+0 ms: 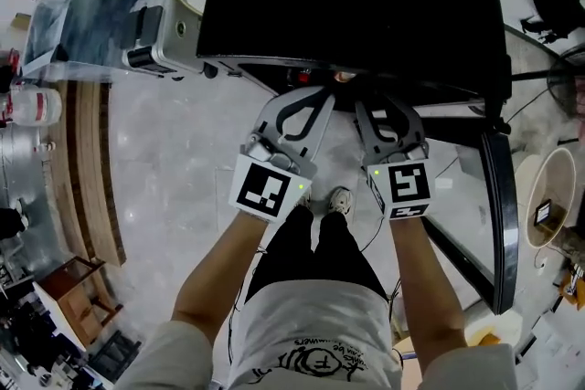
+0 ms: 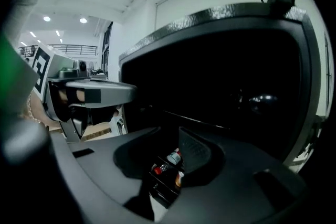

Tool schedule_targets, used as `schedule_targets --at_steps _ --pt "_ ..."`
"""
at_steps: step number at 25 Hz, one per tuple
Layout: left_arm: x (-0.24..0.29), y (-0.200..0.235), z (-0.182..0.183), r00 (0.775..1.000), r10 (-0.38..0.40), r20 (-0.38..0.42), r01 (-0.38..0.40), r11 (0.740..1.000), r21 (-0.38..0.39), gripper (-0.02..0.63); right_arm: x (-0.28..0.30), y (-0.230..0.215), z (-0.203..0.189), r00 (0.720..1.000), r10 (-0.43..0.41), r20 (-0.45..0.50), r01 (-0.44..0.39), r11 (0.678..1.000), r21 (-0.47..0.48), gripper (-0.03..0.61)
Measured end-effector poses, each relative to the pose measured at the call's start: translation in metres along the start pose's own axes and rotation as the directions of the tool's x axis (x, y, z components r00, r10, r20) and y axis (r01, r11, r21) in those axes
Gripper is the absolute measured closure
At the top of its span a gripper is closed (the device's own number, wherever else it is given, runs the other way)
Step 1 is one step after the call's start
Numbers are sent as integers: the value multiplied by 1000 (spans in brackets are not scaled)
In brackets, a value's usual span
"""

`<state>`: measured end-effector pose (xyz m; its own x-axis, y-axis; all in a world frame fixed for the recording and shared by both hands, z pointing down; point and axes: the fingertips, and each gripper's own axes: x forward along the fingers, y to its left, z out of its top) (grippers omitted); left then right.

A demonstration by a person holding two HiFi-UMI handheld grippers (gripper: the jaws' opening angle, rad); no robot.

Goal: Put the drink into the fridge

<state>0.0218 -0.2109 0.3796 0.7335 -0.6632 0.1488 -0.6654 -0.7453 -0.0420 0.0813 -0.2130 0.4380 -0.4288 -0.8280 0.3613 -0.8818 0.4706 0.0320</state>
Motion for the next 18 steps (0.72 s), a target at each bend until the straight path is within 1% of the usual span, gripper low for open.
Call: schedule_targets --at_steps 6,11,16,18 --pt "-21 -7 39 1000 5 31 -5 1000 7 592 -27 13 33 999 32 34 -31 999 -15 497" --pt "-40 -17 62 999 -4 42 2 1000 28 592 -54 22 55 997 41 66 -41 999 3 528" --pt "-61 -25 87 998 -7 56 6 1000 10 592 -78 33 80 994 71 89 -70 997 -9 544" --pt "-68 -28 98 998 -13 64 11 1000 28 592 -88 36 91 993 73 95 -72 997 -10 552"
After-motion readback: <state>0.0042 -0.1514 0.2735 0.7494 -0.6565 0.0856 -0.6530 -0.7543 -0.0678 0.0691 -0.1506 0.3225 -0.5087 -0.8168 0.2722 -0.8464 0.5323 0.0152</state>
